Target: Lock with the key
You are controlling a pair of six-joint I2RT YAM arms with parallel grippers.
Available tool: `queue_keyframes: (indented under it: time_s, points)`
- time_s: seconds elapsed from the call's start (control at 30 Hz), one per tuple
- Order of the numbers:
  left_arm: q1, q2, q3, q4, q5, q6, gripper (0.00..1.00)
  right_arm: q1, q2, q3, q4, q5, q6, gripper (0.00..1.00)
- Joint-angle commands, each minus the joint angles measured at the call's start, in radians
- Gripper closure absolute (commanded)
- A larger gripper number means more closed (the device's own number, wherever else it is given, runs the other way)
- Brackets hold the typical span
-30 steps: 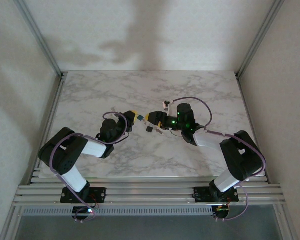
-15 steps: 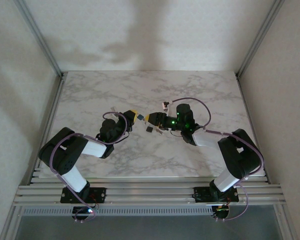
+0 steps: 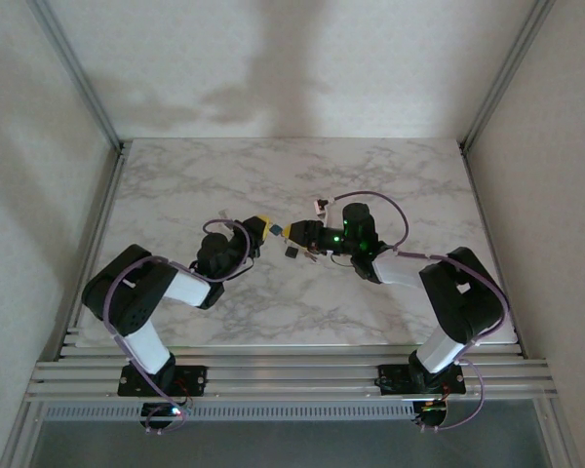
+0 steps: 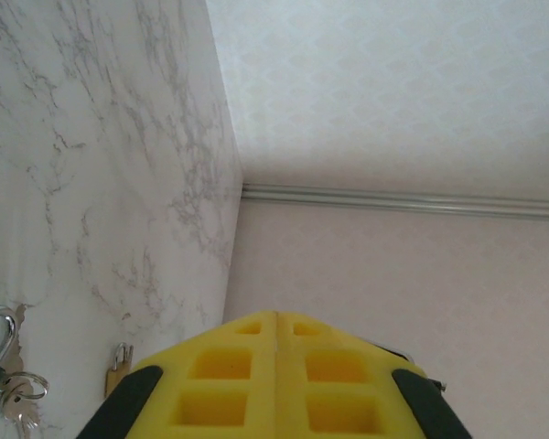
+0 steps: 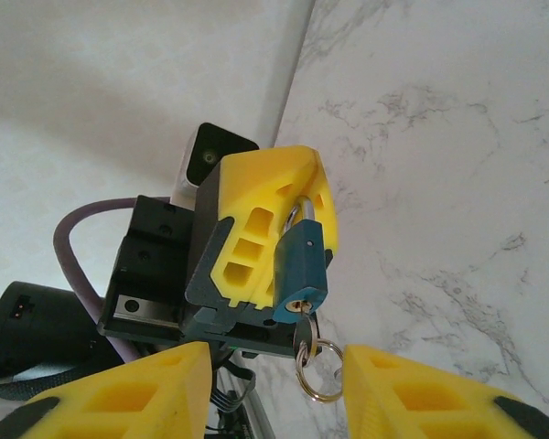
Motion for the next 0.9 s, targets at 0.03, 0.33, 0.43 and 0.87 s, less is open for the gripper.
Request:
queue_keyframes:
  time_s: [0.03, 0.33, 0.43, 0.87]
  points:
    - [-0.012, 0.017, 0.019, 0.081, 0.022, -0.025, 1.0, 0.002, 0.023, 0.003, 0.049, -0.02, 0.016, 0.6]
    - [-0.015, 0.024, 0.024, 0.087, 0.027, -0.029, 1.0, 0.002, 0.027, 0.002, 0.054, -0.021, 0.017, 0.67]
    - [-0.019, 0.029, 0.022, 0.092, 0.028, -0.032, 1.0, 0.003, 0.026, 0.003, 0.052, -0.019, 0.015, 0.69]
    - [-0.021, 0.034, 0.022, 0.103, 0.028, -0.038, 1.0, 0.003, 0.029, 0.002, 0.049, -0.016, 0.014, 0.74]
